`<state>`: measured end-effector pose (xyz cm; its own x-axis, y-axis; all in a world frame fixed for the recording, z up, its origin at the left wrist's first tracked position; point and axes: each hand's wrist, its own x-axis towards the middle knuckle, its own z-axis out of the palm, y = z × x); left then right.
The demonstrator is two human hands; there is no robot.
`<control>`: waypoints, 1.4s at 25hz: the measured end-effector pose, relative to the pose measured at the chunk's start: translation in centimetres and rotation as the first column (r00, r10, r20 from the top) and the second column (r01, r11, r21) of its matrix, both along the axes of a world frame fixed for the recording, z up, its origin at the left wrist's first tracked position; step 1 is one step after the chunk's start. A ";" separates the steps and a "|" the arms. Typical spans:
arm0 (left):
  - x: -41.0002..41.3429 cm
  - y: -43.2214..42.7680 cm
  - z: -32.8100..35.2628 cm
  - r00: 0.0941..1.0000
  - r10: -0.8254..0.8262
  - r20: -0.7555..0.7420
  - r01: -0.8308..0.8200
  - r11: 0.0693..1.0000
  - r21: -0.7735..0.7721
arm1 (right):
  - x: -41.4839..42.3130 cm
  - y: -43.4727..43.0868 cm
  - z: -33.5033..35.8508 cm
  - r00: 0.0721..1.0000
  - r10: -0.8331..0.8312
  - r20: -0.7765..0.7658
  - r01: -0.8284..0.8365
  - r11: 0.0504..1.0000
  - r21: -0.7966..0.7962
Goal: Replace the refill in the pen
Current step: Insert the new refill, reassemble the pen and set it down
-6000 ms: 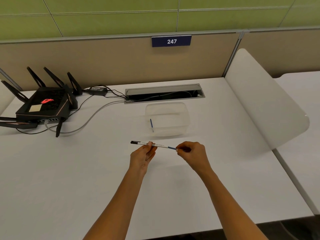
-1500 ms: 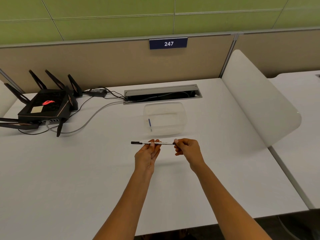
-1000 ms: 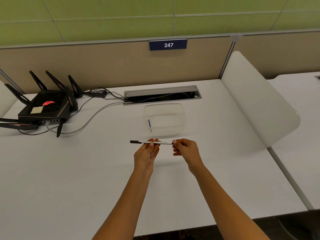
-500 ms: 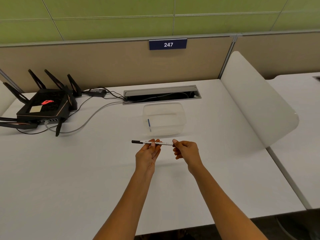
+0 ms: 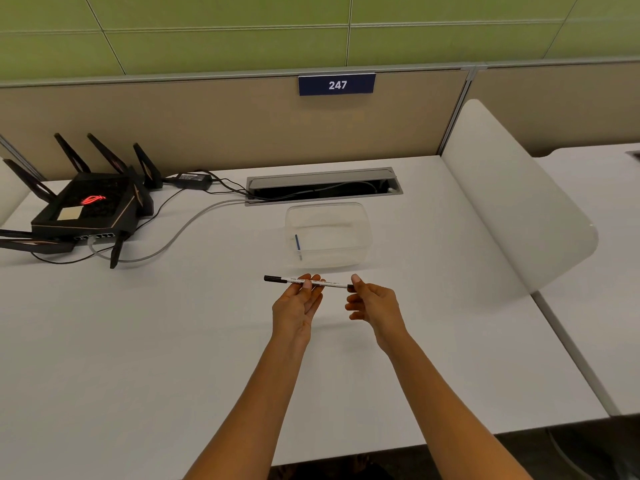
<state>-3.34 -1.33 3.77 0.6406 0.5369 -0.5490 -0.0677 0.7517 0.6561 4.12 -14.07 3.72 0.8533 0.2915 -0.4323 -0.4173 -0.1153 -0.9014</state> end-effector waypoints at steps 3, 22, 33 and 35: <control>-0.1 0.0 -0.1 1.000 0.005 -0.004 -0.005 1.000 0.000 | 0.1 -0.2 -0.2 1.000 0.014 0.011 -0.014 0.998 0.066; 0.0 -0.7 0.3 1.000 0.029 -0.008 -0.029 0.999 0.018 | -0.6 0.1 0.0 0.993 -0.107 0.048 0.107 0.994 0.010; 0.0 -1.4 0.3 0.998 0.052 -0.019 -0.052 0.998 0.021 | -0.8 0.0 0.1 0.980 -0.186 0.067 0.184 0.982 0.036; 0.1 -1.4 0.4 0.997 0.071 -0.021 -0.071 0.997 0.021 | -1.1 0.0 0.1 0.973 -0.227 0.051 0.222 0.971 0.084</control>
